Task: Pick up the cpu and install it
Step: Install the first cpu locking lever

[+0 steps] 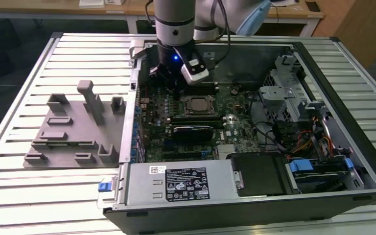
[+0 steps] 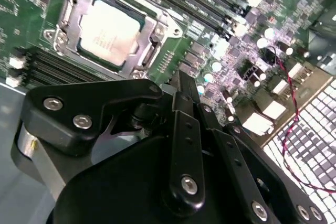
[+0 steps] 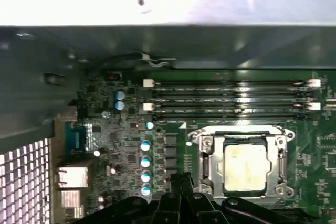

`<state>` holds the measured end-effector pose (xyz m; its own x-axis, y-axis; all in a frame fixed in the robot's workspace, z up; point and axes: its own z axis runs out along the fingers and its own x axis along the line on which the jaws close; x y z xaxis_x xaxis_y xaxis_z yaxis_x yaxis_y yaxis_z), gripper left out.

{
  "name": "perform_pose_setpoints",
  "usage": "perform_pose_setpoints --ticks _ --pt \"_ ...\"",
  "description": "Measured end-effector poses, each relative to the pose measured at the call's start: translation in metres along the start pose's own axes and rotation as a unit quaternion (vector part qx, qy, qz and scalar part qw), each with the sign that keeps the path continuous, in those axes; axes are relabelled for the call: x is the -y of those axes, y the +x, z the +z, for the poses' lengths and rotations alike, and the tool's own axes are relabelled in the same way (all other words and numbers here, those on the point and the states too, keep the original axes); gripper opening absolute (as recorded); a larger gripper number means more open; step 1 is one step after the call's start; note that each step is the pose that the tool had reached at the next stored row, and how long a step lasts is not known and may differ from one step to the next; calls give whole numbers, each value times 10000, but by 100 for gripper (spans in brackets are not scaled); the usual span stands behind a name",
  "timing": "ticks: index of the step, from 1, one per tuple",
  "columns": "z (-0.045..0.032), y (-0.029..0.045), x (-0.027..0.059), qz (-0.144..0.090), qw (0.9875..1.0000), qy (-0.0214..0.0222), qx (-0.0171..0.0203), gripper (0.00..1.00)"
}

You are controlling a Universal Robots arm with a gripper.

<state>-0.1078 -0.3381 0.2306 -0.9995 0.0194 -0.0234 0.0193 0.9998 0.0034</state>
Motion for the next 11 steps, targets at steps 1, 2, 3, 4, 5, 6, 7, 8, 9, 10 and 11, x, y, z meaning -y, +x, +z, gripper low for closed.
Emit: perform_pose_setpoints --ticks 1,2,3,4,5,6,7,8,9,10,11 --pt "0 9 0 1 10000 -46 -1 11" --pt "0 15 0 1 9999 -104 -2 11" --pt "0 18 0 3 9999 -164 -3 11" --pt "-1 20 1 4 9998 -208 -4 11" --pt "-3 20 0 6 9997 -248 -5 11" --pt "-7 20 0 6 9996 -285 -6 11" --pt "-12 20 1 7 9995 -324 -7 11" --pt "-17 21 0 8 9993 -368 -8 11" --pt "-23 21 0 9 9992 -408 -8 11" --pt "-31 22 0 10 9990 -447 -8 11" --pt "-40 22 0 11 9988 -483 -8 11"
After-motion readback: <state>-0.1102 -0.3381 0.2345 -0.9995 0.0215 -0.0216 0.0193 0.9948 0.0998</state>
